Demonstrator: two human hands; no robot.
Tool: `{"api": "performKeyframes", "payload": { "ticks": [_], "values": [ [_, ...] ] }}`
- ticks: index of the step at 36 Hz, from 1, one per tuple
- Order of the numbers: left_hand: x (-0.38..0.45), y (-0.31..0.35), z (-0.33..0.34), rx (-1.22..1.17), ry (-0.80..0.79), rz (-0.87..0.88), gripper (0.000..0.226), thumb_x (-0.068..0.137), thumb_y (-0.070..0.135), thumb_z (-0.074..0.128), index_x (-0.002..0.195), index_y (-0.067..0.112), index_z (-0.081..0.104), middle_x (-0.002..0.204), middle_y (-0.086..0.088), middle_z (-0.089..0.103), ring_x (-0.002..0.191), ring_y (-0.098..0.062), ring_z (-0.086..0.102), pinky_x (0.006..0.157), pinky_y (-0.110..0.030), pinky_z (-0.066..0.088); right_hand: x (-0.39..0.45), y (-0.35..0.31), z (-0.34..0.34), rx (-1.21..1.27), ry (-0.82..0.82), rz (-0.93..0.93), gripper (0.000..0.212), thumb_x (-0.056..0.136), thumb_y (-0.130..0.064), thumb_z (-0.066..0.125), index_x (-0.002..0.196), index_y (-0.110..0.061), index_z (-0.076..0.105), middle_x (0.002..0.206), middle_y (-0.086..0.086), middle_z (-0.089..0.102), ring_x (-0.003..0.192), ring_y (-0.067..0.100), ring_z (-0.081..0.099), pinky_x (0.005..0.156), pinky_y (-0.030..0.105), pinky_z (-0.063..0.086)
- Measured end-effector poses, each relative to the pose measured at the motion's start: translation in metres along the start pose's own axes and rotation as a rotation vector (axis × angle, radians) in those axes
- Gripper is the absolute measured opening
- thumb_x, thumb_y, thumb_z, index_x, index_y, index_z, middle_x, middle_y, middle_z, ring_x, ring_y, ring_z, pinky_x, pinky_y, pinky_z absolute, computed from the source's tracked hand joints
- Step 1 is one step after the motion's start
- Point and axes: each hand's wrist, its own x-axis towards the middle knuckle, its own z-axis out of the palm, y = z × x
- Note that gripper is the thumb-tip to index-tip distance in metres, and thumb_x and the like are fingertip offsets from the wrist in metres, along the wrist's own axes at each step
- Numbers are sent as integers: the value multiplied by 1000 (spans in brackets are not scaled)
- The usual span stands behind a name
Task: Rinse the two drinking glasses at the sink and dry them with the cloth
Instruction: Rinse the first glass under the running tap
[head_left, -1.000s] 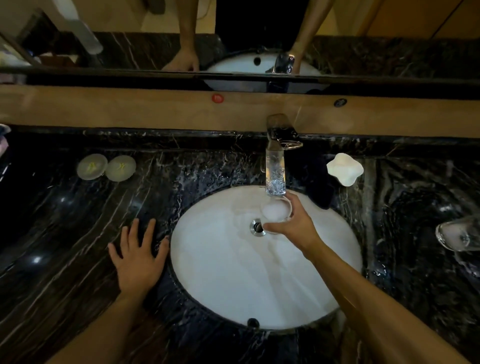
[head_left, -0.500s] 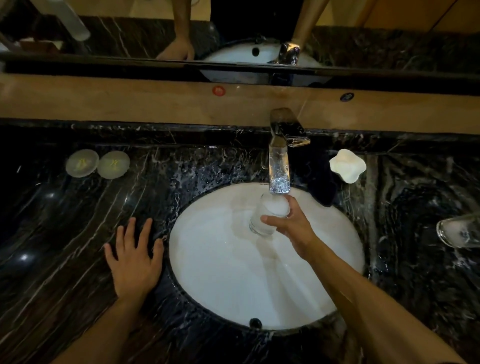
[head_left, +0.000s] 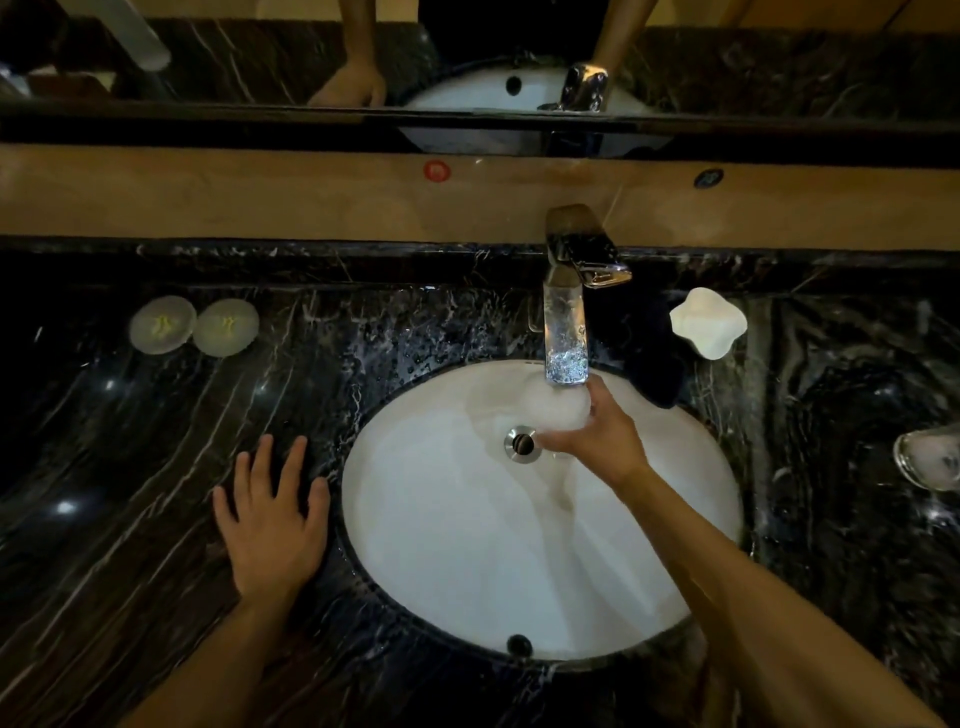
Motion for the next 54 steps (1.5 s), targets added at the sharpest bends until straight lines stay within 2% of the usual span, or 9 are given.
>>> {"api": "performKeyframes", "payload": {
  "ticks": [4, 7, 17, 25, 29, 39, 45, 50, 54],
  "values": [
    [0, 1, -1, 1, 0, -3, 63, 96, 55, 27, 152, 30, 39, 162, -9, 30, 151, -32, 20, 119, -60, 11, 2, 4, -14, 170, -219, 150, 73, 68, -24, 92, 129, -29, 52, 118, -5, 66, 104, 12, 63, 77, 25, 52],
    [0, 2, -2, -6, -5, -5, 63, 96, 55, 27, 152, 31, 39, 162, -9, 30, 151, -31, 20, 119, -60, 11, 0, 15, -13, 240, -332, 259, 89, 56, -45, 91, 135, -30, 51, 126, -1, 65, 112, 21, 64, 90, 41, 58],
    [0, 2, -2, 1, 7, 8, 62, 96, 54, 28, 152, 30, 39, 162, -10, 31, 150, -33, 22, 119, -60, 13, -21, 38, 7, 321, -438, 519, 72, 71, -55, 78, 135, -44, 48, 126, 4, 65, 113, 29, 66, 95, 45, 54],
    [1, 1, -1, -2, -10, 5, 62, 96, 55, 29, 153, 31, 38, 162, -9, 29, 151, -32, 19, 119, -60, 11, -29, 47, 14, 409, -396, 680, 81, 59, -75, 76, 123, -28, 63, 106, 3, 74, 93, 24, 68, 72, 33, 46],
    [1, 1, -2, 1, -12, 3, 63, 96, 55, 28, 153, 30, 38, 162, -9, 29, 151, -32, 20, 119, -60, 11, -29, 45, 13, 459, -419, 694, 54, 74, -71, 67, 106, -28, 60, 75, 0, 66, 65, 16, 58, 55, 26, 37],
    [1, 2, -3, 9, -15, 3, 64, 95, 55, 28, 153, 30, 38, 162, -10, 30, 151, -32, 20, 119, -60, 12, -15, 23, 9, 309, -302, 283, 80, 77, -45, 81, 144, -49, 37, 126, -1, 61, 100, 18, 63, 80, 36, 55],
    [1, 1, -3, 15, -10, 6, 63, 95, 55, 28, 153, 30, 38, 162, -10, 31, 150, -33, 22, 119, -59, 13, -1, 9, 7, 81, -189, 18, 80, 72, -31, 89, 139, -41, 46, 124, -10, 61, 109, 14, 62, 90, 30, 51],
    [1, 1, -2, 14, -5, 3, 63, 95, 55, 28, 152, 31, 39, 161, -10, 31, 150, -33, 22, 119, -60, 14, 4, 0, 4, -46, -84, -75, 75, 69, -33, 91, 127, -41, 45, 118, -10, 60, 102, 10, 60, 77, 22, 46],
    [1, 1, -1, 16, 2, 9, 63, 95, 54, 30, 152, 29, 40, 161, -11, 32, 150, -34, 23, 118, -61, 15, 2, -2, 0, -142, -9, -125, 86, 69, -36, 90, 142, -29, 45, 126, -10, 56, 110, 12, 55, 84, 26, 43]
  ]
}}
